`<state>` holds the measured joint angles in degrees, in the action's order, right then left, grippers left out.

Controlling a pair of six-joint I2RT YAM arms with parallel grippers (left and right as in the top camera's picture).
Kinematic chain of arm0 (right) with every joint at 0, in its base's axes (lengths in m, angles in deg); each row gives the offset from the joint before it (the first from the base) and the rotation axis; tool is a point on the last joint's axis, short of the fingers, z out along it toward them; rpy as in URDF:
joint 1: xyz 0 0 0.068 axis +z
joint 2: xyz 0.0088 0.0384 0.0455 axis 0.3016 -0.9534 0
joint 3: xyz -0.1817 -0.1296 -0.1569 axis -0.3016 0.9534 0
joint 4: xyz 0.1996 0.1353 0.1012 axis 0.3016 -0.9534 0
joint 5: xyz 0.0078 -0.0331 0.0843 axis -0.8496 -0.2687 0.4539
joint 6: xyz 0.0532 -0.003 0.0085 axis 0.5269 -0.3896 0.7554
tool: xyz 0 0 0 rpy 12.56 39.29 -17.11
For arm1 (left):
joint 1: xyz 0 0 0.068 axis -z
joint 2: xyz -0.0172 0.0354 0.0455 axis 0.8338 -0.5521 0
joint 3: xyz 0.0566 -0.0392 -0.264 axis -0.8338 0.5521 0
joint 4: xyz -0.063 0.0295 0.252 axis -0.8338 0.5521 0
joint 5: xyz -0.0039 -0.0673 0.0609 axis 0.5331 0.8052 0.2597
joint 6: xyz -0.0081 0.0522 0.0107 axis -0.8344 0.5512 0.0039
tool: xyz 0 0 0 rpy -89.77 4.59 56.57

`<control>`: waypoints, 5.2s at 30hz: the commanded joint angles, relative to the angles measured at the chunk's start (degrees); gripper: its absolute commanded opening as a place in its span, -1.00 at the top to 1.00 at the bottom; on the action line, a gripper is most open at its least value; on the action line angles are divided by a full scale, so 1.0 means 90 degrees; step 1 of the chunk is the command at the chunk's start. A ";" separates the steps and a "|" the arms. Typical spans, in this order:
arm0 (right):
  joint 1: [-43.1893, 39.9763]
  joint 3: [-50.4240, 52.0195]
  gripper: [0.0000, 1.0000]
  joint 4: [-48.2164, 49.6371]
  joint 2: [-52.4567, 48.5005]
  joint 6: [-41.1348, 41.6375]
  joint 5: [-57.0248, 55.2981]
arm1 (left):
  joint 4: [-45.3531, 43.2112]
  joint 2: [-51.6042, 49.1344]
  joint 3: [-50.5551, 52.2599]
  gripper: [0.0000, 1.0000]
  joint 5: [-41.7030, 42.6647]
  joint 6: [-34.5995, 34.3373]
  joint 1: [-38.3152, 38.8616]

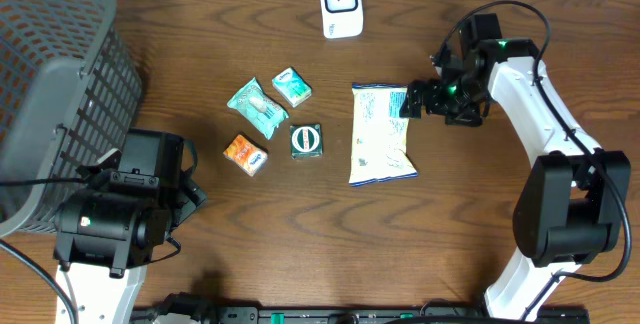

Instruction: Scan the item barcode

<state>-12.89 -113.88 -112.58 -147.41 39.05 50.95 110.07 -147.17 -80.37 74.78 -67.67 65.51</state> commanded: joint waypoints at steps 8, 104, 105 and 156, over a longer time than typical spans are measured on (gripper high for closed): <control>-0.0294 0.0015 -0.98 0.0032 0.0124 -0.0090 -0.0539 | 0.0019 0.0029 -0.0124 -0.96 -0.0102 -0.0061 -0.0024; 0.0755 0.1615 0.98 0.6484 0.2786 0.2776 0.3750 | 0.0017 0.0029 -0.0124 -0.95 -0.0104 -0.0061 -0.0024; 0.0780 0.1615 0.98 0.6489 0.2786 0.2776 0.3747 | 0.0017 0.0029 -0.0124 -0.95 -0.0104 -0.0061 -0.0024; 0.4238 0.1224 -0.39 0.2849 0.1319 0.0656 -0.4915 | 0.0017 0.0029 -0.0124 -0.95 -0.0102 -0.0061 -0.0024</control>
<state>25.98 -99.32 -86.73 -141.14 42.30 2.86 110.05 -147.17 -80.40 74.78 -67.67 65.51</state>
